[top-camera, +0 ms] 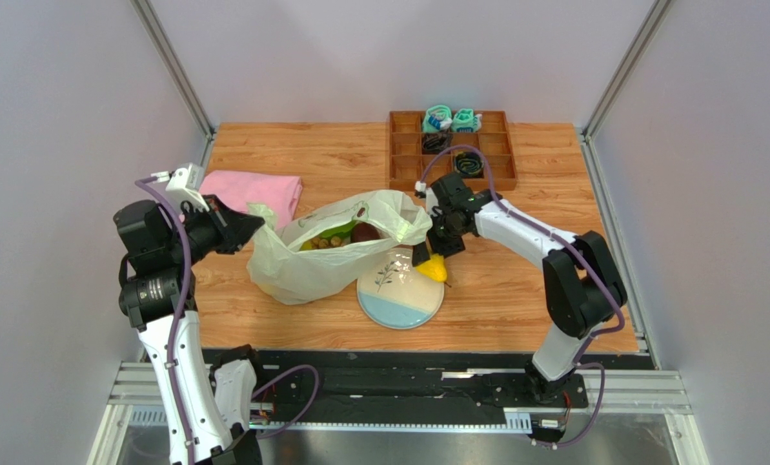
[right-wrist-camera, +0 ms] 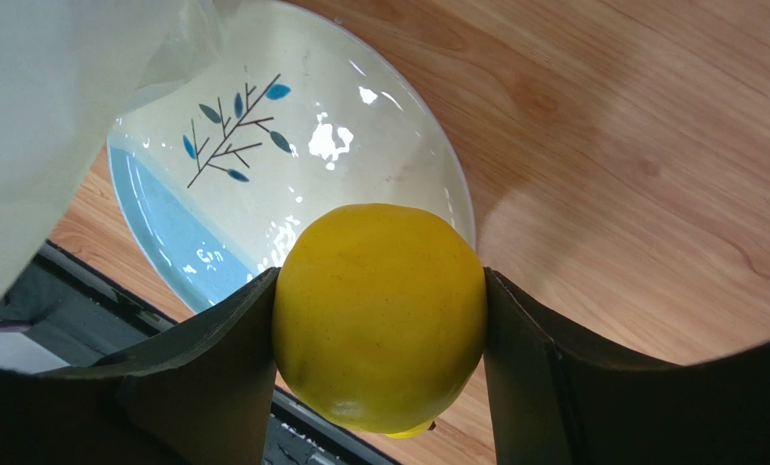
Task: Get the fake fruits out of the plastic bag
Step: Place the fake fruit on the plate.
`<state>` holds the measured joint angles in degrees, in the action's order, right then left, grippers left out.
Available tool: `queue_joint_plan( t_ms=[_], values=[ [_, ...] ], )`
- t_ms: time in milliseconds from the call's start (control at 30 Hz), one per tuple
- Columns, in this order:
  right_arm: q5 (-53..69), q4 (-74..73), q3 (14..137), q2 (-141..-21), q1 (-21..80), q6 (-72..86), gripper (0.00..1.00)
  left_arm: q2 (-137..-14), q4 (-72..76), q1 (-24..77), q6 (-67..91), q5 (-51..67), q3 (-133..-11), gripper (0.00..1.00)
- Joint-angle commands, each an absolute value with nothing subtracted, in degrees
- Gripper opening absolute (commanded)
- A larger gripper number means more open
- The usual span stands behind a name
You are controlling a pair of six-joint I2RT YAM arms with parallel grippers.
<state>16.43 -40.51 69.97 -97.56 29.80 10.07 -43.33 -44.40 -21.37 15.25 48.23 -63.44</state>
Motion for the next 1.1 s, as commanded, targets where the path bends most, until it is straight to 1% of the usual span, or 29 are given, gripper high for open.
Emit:
queue_joint_plan(
  t_ms=[0,67,167,200,233,267,300,367,433,500,600,667,700,733,767,800,833,867,900,933,967,1067],
  values=[
    [13.2,-34.3,72.1,-101.3,33.7,8.2,0.4,-43.0,-43.7,-21.9,15.6,51.0,-64.1,0.0],
    [12.2,-32.5,72.1,-102.4,34.0,7.3,0.43,-42.3,-43.0,-21.9,16.5,51.3,-63.9,0.0],
    [11.8,-33.8,73.1,-103.4,34.1,5.2,0.59,-41.1,-44.1,-22.0,16.2,52.0,-64.2,0.0],
    [11.4,-34.4,73.3,-103.1,34.0,4.9,0.7,-40.9,-44.7,-21.9,16.0,52.6,-64.6,0.0],
    [11.9,-36.1,73.5,-101.7,34.1,4.0,0.75,-40.1,-45.5,-22.0,15.7,53.0,-64.8,0.0],
    [12.6,-37.3,73.7,-100.6,34.0,3.4,0.93,-39.6,-47.3,-22.0,15.5,53.3,-64.7,0.0],
    [13.4,-38.7,74.1,-99.2,34.0,2.6,1.0,-39.0,-48.1,-21.9,14.9,54.4,-64.4,0.0],
    [17.5,-43.9,75.1,-93.8,33.3,0.3,1.0,-36.7,-49.7,-21.9,13.9,56.9,-63.5,0.0],
    [21.0,-49.3,78.2,-89.8,31.5,-2.7,1.0,-35.2,-51.8,-22.0,13.2,64.1,-61.9,0.0],
    [22.4,-50.9,80.9,-84.0,30.0,-5.3,1.0,-34.4,-54.2,-22.0,11.6,70.8,-61.4,0.0],
    [22.8,-48.7,87.2,-78.9,28.3,-8.7,1.0,-32.5,-60.6,-22.0,8.8,74.0,-62.5,0.0],
    [25.4,-43.5,92.3,-77.9,28.6,-8.2,1.0,-30.5,-65.2,-21.9,6.4,73.2,-62.7,0.0],
    [27.8,-41.6,93.8,-77.8,29.1,-7.5,0.98,-29.8,-66.2,-22.0,5.9,71.7,-62.1,0.0],
    [29.7,-39.7,95.6,-78.3,32.4,-7.4,0.94,-28.6,-67.1,-22.0,5.5,71.1,-61.6,0.0],
    [30.1,-40.0,98.7,-79.1,34.6,-7.6,0.86,-28.1,-67.3,-22.0,5.5,70.4,-60.9,0.0],
    [30.8,-41.0,100.4,-81.5,37.0,-9.2,0.81,-27.8,-67.4,-21.9,5.6,70.1,-59.5,0.0],
    [32.5,-43.9,101.5,-82.7,41.6,-10.1,0.75,-27.3,-66.9,-22.1,6.0,70.1,-58.9,0.0],
    [33.6,-44.8,101.7,-83.8,43.5,-11.0,0.69,-27.0,-66.7,-22.0,6.6,70.2,-58.4,0.0],
    [34.2,-45.4,100.5,-84.5,45.3,-11.9,0.57,-26.9,-66.5,-22.0,6.7,70.1,-57.8,0.0],
    [34.4,-45.6,99.4,-85.9,48.4,-12.1,0.51,-26.6,-66.8,-22.0,6.8,70.0,-57.7,0.0],
    [34.6,-45.4,98.1,-86.5,49.6,-12.5,0.41,-26.5,-67.0,-22.0,6.5,69.9,-57.7,0.0],
    [34.4,-44.4,94.3,-88.6,53.5,-12.6,0.28,-25.7,-70.0,-21.9,4.7,67.7,-59.1,0.0]
  ],
)
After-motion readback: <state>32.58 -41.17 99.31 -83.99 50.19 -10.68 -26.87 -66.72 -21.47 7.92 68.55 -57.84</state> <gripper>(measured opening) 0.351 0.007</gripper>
